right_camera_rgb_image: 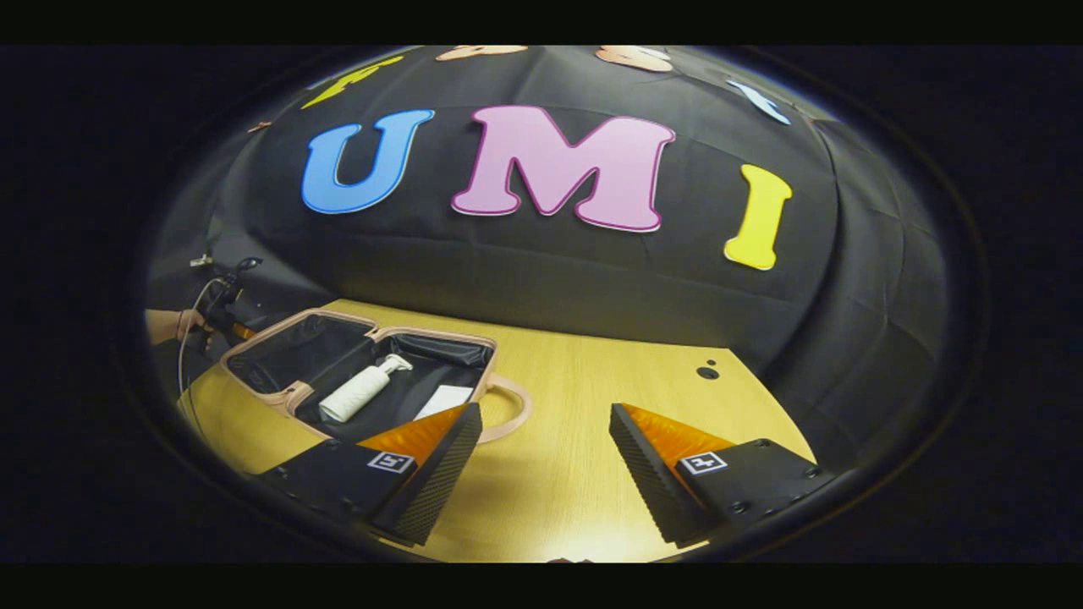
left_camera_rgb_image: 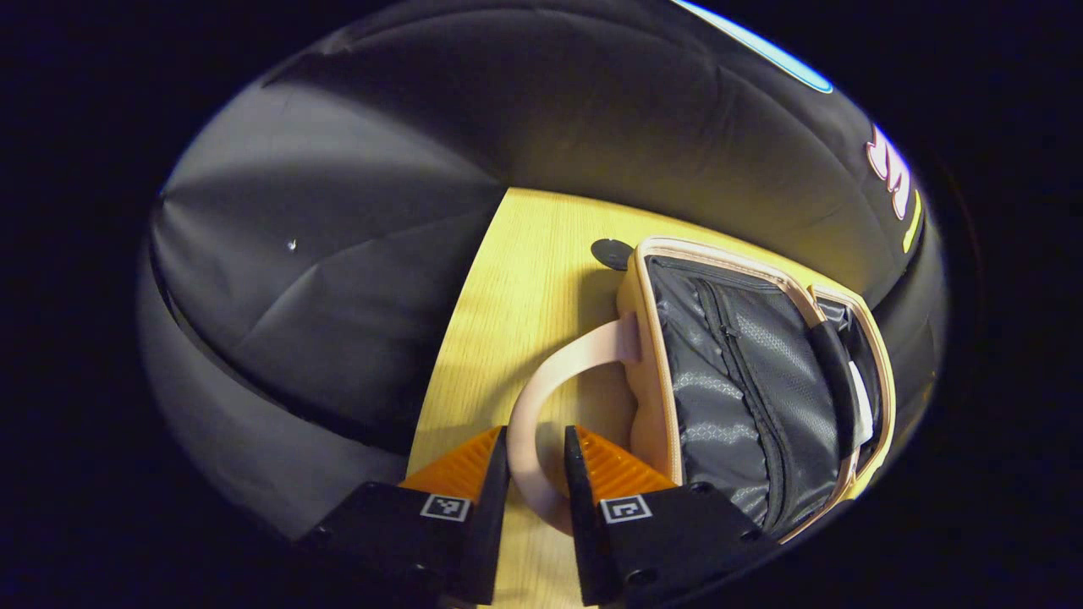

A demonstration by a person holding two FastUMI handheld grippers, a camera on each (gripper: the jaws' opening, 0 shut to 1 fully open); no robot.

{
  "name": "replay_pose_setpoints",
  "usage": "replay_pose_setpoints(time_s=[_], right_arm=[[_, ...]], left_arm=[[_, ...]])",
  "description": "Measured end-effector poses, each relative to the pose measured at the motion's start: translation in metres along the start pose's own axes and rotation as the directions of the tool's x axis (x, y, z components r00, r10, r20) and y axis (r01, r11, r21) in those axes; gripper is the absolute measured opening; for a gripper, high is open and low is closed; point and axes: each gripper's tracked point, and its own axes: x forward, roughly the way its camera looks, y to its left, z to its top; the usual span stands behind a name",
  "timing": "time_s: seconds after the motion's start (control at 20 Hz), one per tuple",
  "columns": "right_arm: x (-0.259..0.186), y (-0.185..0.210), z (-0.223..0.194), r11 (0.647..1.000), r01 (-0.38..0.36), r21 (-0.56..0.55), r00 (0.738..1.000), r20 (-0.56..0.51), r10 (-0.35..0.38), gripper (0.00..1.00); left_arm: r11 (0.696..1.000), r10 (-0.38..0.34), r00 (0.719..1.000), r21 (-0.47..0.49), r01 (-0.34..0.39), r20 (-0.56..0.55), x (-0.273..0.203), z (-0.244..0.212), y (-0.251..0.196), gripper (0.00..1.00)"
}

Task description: First open the suitcase, pack the skin care products into it, and then close the suitcase.

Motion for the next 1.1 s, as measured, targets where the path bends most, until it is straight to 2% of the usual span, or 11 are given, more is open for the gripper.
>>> replay_pose_setpoints(time_s=[0.1, 0.15, 0.25, 0.4, 0.55, 0.65, 0.75, 0.9, 1.1], right_arm=[[0.0, -0.005, -0.004, 1.0, 0.004, 0.009, 1.0, -0.006, -0.004, 0.97], [0.0, -0.007, -0.004, 1.0, 0.005, 0.01, 1.0, -0.009, -0.005, 0.97], [0.001, -0.014, -0.006, 1.0, 0.017, 0.006, 1.0, -0.009, -0.017, 0.97], [0.0, -0.014, -0.009, 1.0, 0.01, 0.007, 1.0, -0.004, -0.01, 0.97], [0.004, -0.019, -0.017, 1.0, 0.012, 0.016, 0.999, -0.029, -0.012, 0.97], [0.003, -0.023, -0.01, 0.999, 0.012, 0.038, 1.0, -0.015, -0.012, 0.97], [0.002, -0.028, -0.007, 0.999, 0.012, 0.046, 1.0, -0.005, -0.012, 0.97], [-0.003, -0.051, -0.001, 0.998, 0.06, 0.023, 0.998, 0.012, -0.061, 0.97], [-0.005, -0.069, 0.007, 0.997, 0.065, 0.03, 0.998, 0.024, -0.066, 0.97]], left_arm=[[0.998, 0.047, 0.999, -0.048, -0.046, 0.02, 0.001, 0.004, 0.006, 0.35], [0.996, 0.066, 0.998, -0.067, -0.064, 0.025, 0.001, 0.004, 0.004, 0.25], [0.993, 0.087, 0.996, -0.088, -0.084, 0.036, -0.006, 0.009, 0.005, 0.17], [0.99, 0.132, 0.987, -0.052, -0.128, 0.089, -0.034, 0.031, 0.0, 0.13], [0.981, 0.189, 0.973, 0.004, -0.192, 0.129, -0.065, 0.052, -0.007, 0.13], [0.978, 0.2, 0.965, 0.016, -0.206, 0.17, -0.094, 0.069, -0.019, 0.12], [0.978, 0.198, 0.956, 0.025, -0.208, 0.216, -0.126, 0.086, -0.034, 0.12], [0.973, 0.189, 0.943, 0.075, -0.217, 0.276, -0.162, 0.106, -0.07, 0.11], [0.972, 0.138, 0.917, 0.127, -0.198, 0.375, -0.221, 0.133, -0.129, 0.11]])
